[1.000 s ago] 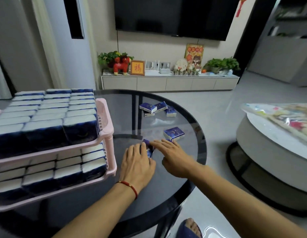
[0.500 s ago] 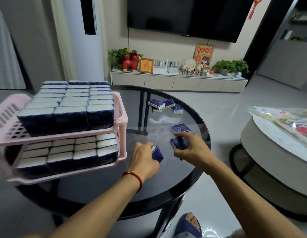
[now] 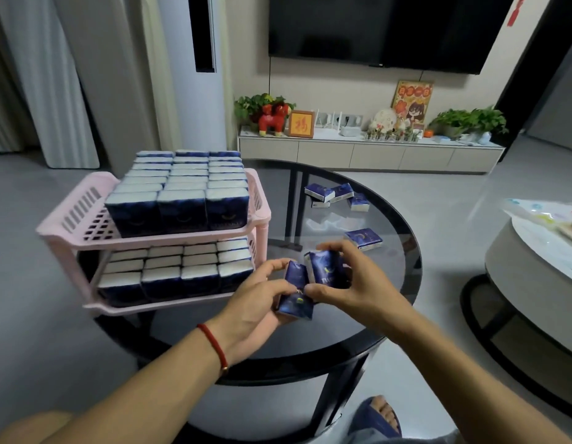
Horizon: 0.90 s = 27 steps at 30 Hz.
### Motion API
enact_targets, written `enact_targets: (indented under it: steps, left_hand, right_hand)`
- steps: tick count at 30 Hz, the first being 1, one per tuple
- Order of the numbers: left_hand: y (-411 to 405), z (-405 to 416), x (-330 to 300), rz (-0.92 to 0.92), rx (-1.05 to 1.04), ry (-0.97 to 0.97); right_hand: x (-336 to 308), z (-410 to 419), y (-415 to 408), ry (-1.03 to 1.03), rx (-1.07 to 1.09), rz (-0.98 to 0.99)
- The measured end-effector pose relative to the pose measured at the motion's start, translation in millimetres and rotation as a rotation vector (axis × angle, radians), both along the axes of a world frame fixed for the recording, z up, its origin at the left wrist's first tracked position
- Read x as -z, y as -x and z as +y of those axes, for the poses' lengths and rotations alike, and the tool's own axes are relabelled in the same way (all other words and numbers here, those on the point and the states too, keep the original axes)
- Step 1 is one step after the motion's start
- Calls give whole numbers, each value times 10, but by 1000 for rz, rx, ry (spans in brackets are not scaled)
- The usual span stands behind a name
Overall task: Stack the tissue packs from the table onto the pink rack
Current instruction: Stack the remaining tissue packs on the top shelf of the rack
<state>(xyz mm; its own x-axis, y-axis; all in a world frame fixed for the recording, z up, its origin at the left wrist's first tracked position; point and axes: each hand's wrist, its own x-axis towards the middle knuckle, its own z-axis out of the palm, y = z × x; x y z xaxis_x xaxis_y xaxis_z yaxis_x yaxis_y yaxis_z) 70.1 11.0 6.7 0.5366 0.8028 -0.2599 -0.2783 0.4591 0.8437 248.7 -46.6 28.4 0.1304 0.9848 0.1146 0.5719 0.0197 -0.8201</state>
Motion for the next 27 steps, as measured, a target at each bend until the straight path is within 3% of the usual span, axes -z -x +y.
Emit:
enact_targets:
  steps: [3, 10, 15, 17, 19, 21, 24, 27]
  left_hand:
    - [85, -90, 18, -127, -13, 45]
    - [361, -166, 113, -39, -115, -35]
    - [674, -231, 115, -55, -69, -126]
    - [798, -251, 107, 133, -89, -388]
    - [912, -228, 149, 523, -153, -826]
    - [1000, -193, 235, 761, -100, -1057]
    - [1091, -218, 349, 855, 102, -1015]
    - [1190, -237, 396, 798, 34, -878]
  right_hand:
    - [106, 21, 262, -52, -43, -203]
    - [232, -25, 590, -148, -129, -241]
    - [156, 21, 570, -86, -167, -206]
    - [168, 26, 564, -66, -189, -196]
    - [157, 35, 564, -39, -190, -162]
    - [125, 57, 531, -16, -190, -115]
    - [120, 70, 472, 29, -233, -118]
    - [163, 73, 503, 82, -303, -224]
